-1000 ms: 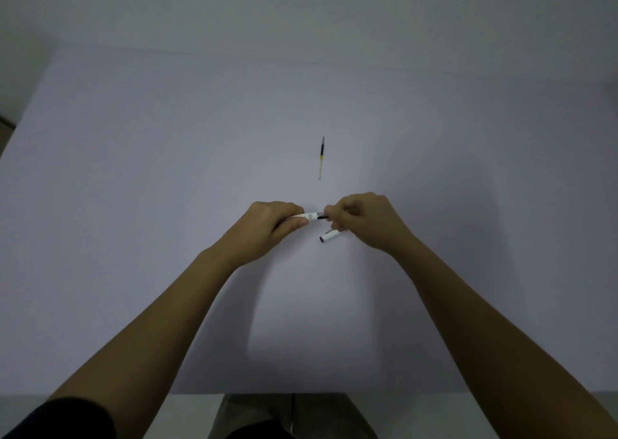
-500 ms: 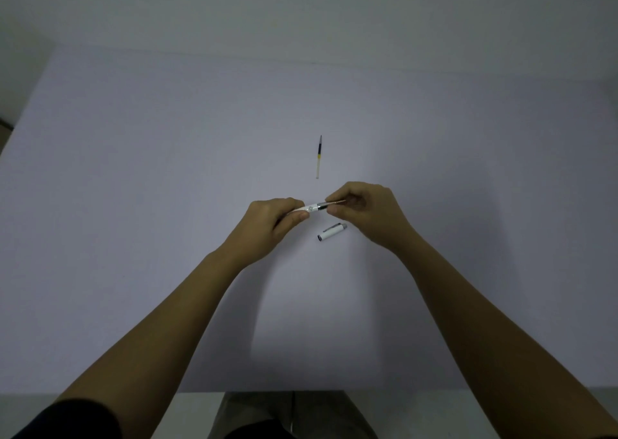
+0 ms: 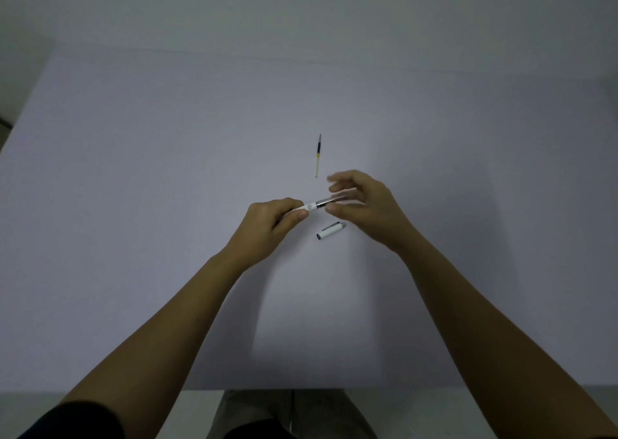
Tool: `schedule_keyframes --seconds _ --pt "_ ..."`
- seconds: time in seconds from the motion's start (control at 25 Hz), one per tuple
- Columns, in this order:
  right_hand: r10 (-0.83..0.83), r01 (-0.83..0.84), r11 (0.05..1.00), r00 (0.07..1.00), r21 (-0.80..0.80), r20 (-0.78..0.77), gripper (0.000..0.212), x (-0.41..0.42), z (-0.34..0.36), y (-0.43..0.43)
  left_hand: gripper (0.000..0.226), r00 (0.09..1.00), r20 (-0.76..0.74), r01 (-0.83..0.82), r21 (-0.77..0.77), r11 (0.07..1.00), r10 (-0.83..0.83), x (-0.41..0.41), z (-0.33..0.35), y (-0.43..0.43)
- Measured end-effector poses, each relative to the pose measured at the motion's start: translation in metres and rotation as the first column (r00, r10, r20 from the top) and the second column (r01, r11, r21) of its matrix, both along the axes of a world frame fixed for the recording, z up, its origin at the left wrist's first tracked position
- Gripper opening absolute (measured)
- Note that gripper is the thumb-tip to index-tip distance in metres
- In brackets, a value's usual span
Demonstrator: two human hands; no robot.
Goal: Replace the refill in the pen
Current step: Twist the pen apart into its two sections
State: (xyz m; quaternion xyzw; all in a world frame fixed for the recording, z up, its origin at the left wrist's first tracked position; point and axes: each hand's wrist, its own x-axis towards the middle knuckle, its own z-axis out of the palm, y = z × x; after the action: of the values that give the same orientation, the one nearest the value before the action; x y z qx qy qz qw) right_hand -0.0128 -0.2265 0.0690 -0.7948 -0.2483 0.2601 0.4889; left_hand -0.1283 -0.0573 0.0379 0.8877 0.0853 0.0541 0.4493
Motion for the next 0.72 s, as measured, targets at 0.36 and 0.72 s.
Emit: schedule_keyframes --seconds 0.36,0.72 --pt "-0.051 0.051 0.998 0.998 -0.024 -0.027 0.015 0.0025 -0.0010 -0.0021 0.017 1.000 -0.019 -0.024 -0.040 0.999 0.024 0.0006 -0.0030 -0.0009" --pt "-0.030 0.031 0.999 0.998 0.019 -0.050 0.017 0.0055 0.0033 0.0009 0.019 0.998 -0.022 -0.061 -0.116 0.991 0.059 0.0012 -0.0076 -0.0002"
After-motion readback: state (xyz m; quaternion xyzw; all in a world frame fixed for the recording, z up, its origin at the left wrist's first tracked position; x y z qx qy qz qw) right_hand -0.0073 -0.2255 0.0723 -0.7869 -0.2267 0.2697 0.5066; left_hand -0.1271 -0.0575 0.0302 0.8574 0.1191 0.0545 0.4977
